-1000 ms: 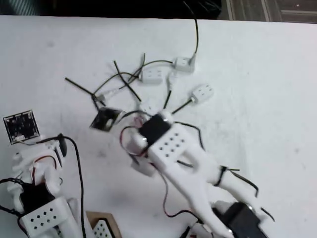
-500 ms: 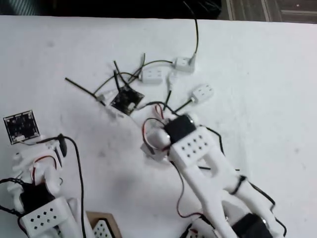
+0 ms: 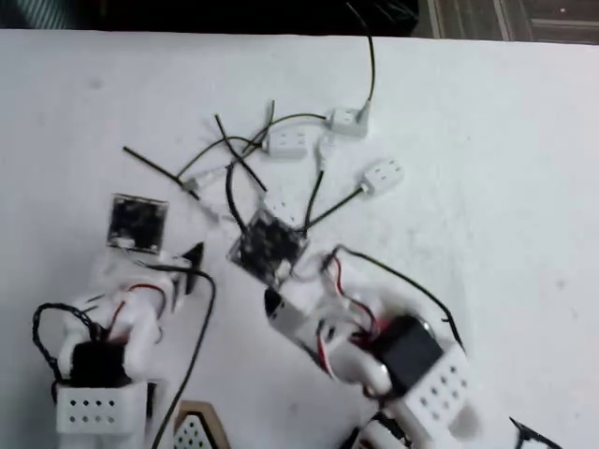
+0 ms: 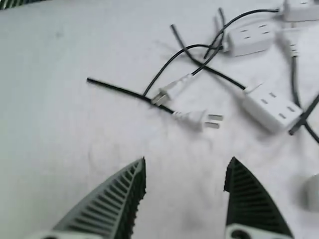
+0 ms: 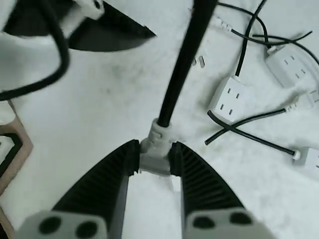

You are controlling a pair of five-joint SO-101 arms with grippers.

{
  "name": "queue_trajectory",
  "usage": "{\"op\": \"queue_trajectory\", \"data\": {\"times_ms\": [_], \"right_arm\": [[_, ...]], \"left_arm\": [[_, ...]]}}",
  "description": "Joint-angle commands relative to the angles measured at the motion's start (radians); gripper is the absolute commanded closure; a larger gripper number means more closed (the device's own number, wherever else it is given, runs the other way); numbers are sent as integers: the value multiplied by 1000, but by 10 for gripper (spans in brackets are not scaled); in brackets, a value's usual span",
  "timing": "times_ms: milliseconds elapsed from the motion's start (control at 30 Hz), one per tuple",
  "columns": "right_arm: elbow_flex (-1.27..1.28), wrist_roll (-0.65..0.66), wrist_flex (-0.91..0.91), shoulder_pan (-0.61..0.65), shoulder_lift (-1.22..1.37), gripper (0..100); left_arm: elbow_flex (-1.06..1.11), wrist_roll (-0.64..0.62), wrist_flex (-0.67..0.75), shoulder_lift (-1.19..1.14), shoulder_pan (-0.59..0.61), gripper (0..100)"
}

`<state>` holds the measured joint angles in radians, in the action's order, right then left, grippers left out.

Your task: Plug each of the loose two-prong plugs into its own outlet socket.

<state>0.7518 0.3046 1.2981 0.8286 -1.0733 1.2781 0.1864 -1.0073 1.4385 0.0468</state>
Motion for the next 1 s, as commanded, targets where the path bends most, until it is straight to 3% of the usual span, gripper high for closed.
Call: {"op": "queue_trajectory", "data": {"times_ms": [0, 367, 733, 967], "right_arm": [[8, -11, -15, 44, -82, 981], [12, -66, -22, 127, -107, 981], [72, -68, -94, 133, -105, 981], [78, -66, -94, 125, -113, 981]], "left_arm": [[-78, -38, 15, 8, -110, 736], [-123, -100, 14, 8, -389, 737], [-123, -100, 14, 10, -444, 771], [-123, -100, 14, 10, -400, 775]]}}
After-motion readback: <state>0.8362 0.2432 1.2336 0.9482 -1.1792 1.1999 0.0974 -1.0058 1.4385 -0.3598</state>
